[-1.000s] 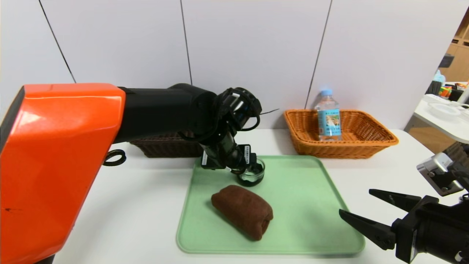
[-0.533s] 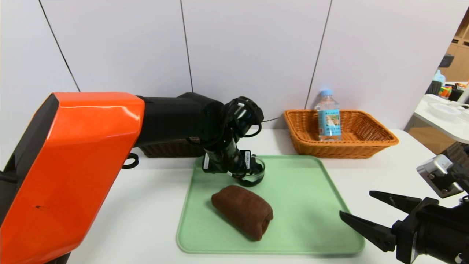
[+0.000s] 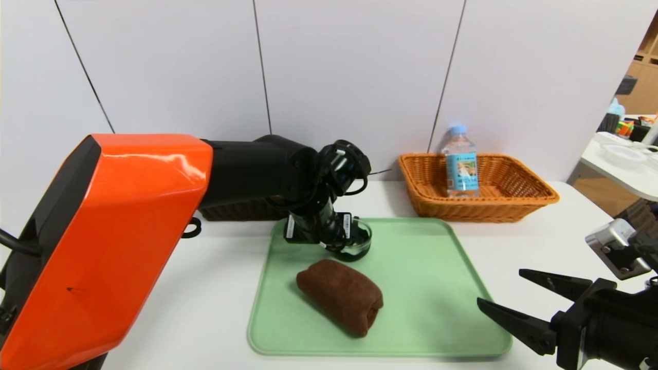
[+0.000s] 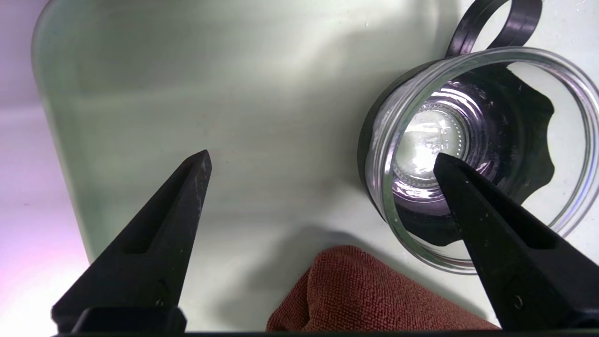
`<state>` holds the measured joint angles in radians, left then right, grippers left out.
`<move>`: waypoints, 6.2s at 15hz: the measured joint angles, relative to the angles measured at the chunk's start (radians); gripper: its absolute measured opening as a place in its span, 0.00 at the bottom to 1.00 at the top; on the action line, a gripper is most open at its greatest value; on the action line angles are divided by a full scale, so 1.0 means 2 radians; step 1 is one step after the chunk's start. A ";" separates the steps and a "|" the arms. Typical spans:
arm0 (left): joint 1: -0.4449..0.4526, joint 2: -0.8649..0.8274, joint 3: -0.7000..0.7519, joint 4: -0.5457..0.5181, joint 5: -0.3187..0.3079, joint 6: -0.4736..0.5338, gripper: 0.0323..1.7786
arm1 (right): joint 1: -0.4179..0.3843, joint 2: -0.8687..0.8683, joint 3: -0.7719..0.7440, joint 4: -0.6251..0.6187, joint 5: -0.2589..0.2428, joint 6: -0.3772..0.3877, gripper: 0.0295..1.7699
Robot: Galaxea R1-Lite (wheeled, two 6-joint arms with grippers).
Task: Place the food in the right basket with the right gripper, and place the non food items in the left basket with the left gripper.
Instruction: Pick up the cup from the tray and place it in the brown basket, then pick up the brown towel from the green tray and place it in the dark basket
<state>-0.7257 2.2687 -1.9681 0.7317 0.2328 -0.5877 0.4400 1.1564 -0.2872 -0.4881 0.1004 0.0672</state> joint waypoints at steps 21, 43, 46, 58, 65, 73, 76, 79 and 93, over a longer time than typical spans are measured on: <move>-0.001 -0.031 0.000 0.004 -0.001 0.001 0.05 | 0.000 -0.001 -0.004 -0.001 0.001 -0.001 0.96; 0.208 -0.095 0.001 -0.137 0.020 0.121 0.05 | 0.001 0.000 -0.005 -0.001 0.011 -0.002 0.96; 0.233 -0.059 0.001 -0.181 0.020 0.133 0.05 | 0.001 0.002 -0.006 -0.001 0.011 -0.001 0.96; 0.248 0.012 0.001 -0.196 0.013 0.142 0.05 | 0.001 0.003 -0.007 -0.001 0.011 -0.001 0.96; 0.247 0.017 0.002 -0.188 0.013 0.141 0.05 | 0.001 0.003 -0.008 -0.001 0.011 -0.001 0.96; 0.248 0.012 0.001 -0.181 0.012 0.140 0.33 | 0.001 0.003 -0.009 -0.001 0.010 -0.002 0.96; 0.248 0.006 0.001 -0.178 0.011 0.139 0.53 | 0.001 0.002 -0.008 -0.001 0.010 -0.001 0.96; 0.248 -0.018 0.003 -0.171 0.012 0.138 0.67 | 0.001 0.001 -0.008 -0.001 0.009 -0.001 0.96; 0.094 -0.216 0.163 -0.121 -0.011 0.143 0.91 | 0.001 -0.006 -0.007 -0.001 0.010 -0.001 0.96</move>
<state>-0.5372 1.8362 -1.6419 0.4887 0.2111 -0.3026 0.4415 1.1449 -0.3015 -0.4911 0.1202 0.0657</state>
